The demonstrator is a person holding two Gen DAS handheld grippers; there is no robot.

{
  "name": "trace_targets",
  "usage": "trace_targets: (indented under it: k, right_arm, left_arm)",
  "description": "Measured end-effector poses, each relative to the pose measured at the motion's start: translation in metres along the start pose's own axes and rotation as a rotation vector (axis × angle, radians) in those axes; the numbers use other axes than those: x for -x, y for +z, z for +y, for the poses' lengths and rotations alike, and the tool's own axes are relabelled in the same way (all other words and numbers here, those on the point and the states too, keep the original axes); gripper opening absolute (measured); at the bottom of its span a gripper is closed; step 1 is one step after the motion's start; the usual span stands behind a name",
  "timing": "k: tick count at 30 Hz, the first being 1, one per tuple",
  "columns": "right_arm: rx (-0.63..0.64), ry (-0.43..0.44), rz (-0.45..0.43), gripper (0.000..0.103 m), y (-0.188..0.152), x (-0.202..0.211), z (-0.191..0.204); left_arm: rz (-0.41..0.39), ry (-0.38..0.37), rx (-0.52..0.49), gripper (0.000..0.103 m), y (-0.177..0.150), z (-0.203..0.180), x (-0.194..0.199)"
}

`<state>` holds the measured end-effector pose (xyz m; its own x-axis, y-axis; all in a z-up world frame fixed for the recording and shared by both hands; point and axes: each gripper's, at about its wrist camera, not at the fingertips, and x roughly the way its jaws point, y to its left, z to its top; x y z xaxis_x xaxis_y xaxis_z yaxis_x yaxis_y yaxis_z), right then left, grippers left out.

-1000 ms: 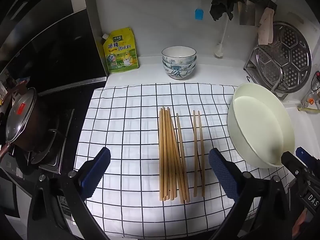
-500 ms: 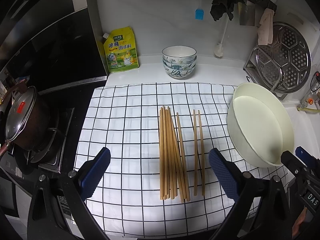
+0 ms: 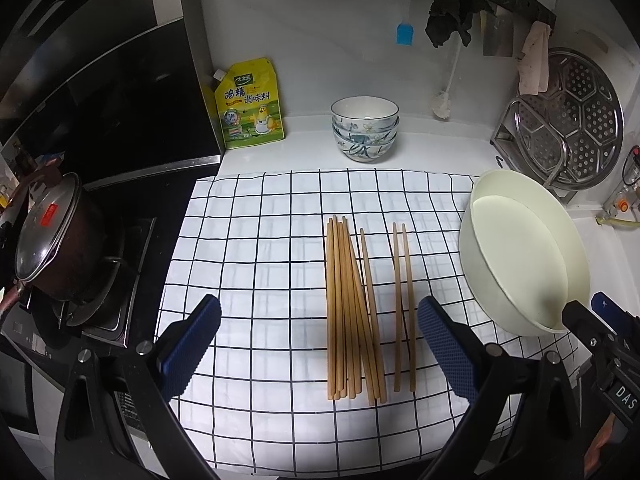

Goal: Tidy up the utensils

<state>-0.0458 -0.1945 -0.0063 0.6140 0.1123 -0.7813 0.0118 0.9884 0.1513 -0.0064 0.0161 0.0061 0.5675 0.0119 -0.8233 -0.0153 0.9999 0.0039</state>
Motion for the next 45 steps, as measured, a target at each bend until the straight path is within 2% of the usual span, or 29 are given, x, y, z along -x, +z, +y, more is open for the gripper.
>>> trace_targets:
  k: [45]
  right_arm:
    - [0.034,0.012,0.029,0.075,0.0008,-0.0084,0.0054]
  left_arm:
    - [0.02,-0.001,0.015,0.097,-0.008,0.0045,-0.0054]
